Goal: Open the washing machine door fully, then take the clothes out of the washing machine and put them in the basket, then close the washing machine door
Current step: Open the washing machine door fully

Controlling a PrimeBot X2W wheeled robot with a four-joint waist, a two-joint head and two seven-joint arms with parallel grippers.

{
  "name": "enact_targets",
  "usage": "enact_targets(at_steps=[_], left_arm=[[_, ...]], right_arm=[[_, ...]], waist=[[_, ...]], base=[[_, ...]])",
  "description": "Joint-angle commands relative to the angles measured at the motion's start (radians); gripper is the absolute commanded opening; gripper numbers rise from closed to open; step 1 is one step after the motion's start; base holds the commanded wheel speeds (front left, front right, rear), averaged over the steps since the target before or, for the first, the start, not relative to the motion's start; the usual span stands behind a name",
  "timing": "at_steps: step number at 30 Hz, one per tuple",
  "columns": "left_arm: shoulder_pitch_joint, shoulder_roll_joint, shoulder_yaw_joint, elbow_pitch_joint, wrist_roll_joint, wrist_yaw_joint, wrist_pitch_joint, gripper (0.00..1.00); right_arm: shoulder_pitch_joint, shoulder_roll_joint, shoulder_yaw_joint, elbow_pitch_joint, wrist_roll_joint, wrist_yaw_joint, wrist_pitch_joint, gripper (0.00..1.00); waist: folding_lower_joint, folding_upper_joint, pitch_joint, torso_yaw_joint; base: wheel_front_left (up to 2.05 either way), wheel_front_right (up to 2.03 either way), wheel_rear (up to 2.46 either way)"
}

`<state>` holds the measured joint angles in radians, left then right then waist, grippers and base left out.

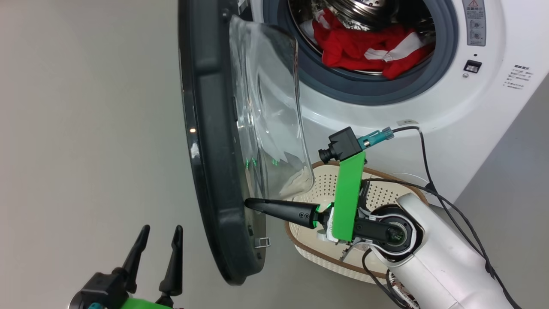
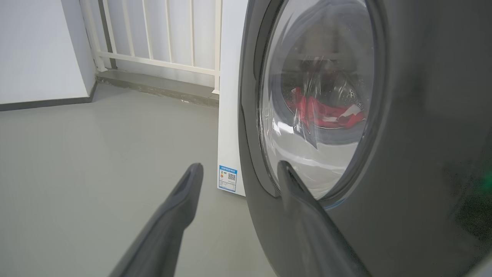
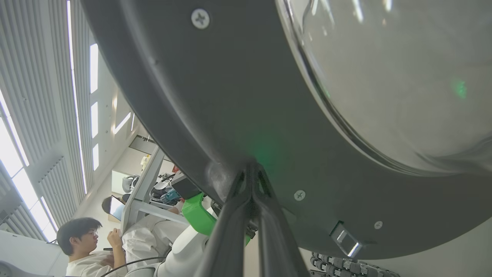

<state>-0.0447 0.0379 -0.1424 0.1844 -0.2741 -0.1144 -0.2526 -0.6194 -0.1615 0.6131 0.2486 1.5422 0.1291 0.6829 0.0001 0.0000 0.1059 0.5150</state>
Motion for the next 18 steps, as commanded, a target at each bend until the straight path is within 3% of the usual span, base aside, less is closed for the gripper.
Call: enact_targets(at_steps=[1,2,3,18], left_arm=[[-0.008,0.012,0.036,-0.020,0.005,0.010,-0.009,1.00],[-0.008,0.012,0.036,-0.019,0.006,0.009,-0.009,1.00],[-0.009,0.012,0.037,-0.017,0.007,0.009,-0.009,1.00],[-0.019,0.012,0.060,-0.005,0.016,0.004,-0.009,1.00]], right_arm=[[0.002,0.020,0.010,-0.029,-0.010,0.002,-0.012,0.25],[0.007,0.014,0.010,-0.028,-0.015,0.002,-0.024,0.54],[0.012,0.009,0.011,-0.026,-0.020,0.002,-0.037,1.00],[0.148,-0.130,0.062,0.043,-0.120,0.002,-0.369,1.00]], waist=[[-0.0001,0.0000,-0.003,-0.006],[-0.0001,0.0000,-0.005,-0.011],[-0.0001,0.0000,-0.007,-0.016],[-0.0001,0.0000,-0.025,-0.085]], base=[[0.00,0.00,0.00],[0.00,0.00,0.00],[0.00,0.00,0.00],[0.00,0.00,0.00]])
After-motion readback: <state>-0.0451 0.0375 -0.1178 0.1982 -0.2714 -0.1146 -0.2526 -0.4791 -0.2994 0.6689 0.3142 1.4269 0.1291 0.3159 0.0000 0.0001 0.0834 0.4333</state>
